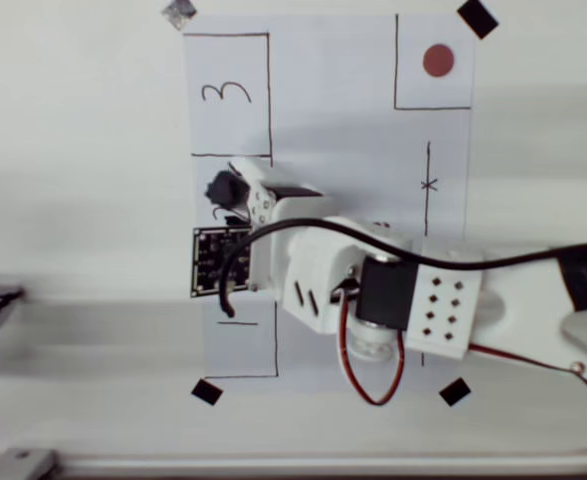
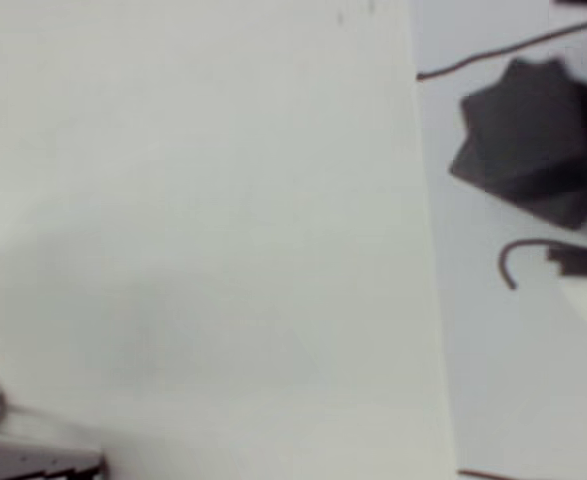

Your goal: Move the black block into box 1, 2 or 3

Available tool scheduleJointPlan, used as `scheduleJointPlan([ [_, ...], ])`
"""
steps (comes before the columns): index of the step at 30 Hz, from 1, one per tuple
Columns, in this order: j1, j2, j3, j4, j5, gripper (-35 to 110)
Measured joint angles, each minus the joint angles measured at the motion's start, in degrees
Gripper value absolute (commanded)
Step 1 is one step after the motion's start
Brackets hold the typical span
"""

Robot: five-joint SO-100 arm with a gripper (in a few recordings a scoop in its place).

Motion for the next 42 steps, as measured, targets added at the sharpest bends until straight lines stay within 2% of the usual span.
scheduleJointPlan([
  [8,-0.1,0.0,0.6,0.0,0.0,29],
  [20,-1.5,12.7,17.7,-0.1,0.2,29],
  [23,-2.6,17.9,22.1,-0.1,0.7,22],
  [28,-2.9,27.8,31.6,-0.1,-0.4,0],
  [42,-4.2,58.7,64.2,-0.1,-2.6,0],
])
